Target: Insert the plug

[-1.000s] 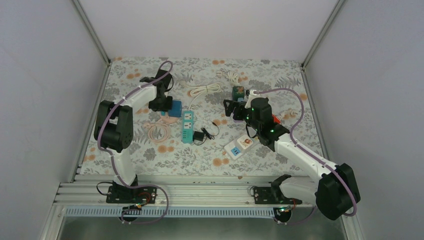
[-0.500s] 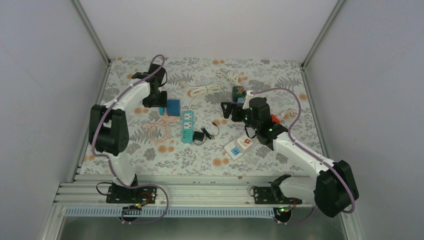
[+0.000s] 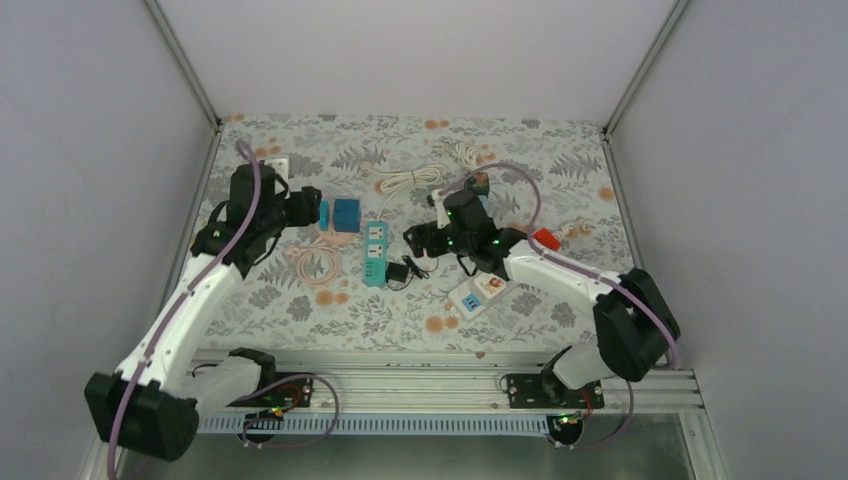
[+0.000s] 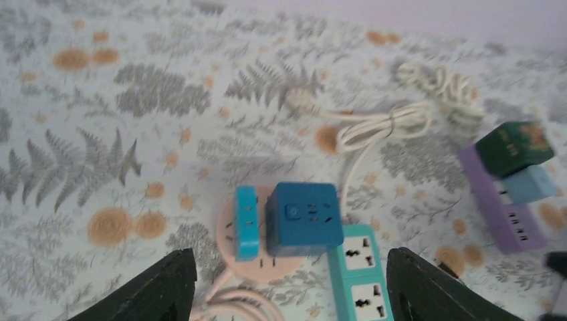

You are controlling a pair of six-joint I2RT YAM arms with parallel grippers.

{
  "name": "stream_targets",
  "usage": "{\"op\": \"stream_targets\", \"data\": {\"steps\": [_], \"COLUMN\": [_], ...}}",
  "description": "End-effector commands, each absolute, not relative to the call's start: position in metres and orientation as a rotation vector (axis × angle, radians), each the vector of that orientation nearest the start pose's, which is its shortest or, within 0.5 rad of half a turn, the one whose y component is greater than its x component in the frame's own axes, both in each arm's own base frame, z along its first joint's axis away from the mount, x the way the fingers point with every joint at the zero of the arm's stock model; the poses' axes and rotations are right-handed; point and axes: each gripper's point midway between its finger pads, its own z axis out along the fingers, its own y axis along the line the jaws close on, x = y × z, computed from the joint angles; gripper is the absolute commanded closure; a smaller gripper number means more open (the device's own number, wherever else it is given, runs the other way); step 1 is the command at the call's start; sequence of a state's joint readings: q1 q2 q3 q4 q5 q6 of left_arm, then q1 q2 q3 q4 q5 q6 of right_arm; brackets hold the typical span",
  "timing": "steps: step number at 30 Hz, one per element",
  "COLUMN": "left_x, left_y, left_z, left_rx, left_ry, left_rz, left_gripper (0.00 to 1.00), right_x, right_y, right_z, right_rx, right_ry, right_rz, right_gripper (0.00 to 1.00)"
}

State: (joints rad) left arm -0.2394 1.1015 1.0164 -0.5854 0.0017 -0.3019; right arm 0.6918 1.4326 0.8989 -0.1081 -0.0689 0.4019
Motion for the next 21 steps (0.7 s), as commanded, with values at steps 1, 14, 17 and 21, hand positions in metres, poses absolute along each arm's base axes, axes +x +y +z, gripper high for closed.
{"op": "stream_targets", "data": {"steps": [1, 14, 17, 21], "left_x": [0.333, 0.308, 0.307, 0.307], "left_y": [-0.092, -0.121, -0.123, -0.123], "left_z": [0.281, 0.297, 0.3, 0.298], "left_rx": [-0.007, 0.091, 0.1, 0.102], "left_ry": [1.992, 1.925, 1.92, 1.929], "left_rz": [-0.407, -0.641, -0.647, -0.65], "left_gripper": [0.27, 0.24, 0.23, 0.23], "right_x": [0.282, 0.271, 0.269, 0.275], "right_y": [0.304, 0.329, 0.338, 0.341], "right_z": [0.114, 0.052, 0.044, 0.034], "right_rx": [-0.761, -1.085, -1.156, -1.178], "right_ry": [2.366, 2.467, 2.46, 2.454], "right_rz": [0.609, 0.406, 0.39, 0.327], "right_gripper": [0.09, 0.38, 0.38, 0.4]}}
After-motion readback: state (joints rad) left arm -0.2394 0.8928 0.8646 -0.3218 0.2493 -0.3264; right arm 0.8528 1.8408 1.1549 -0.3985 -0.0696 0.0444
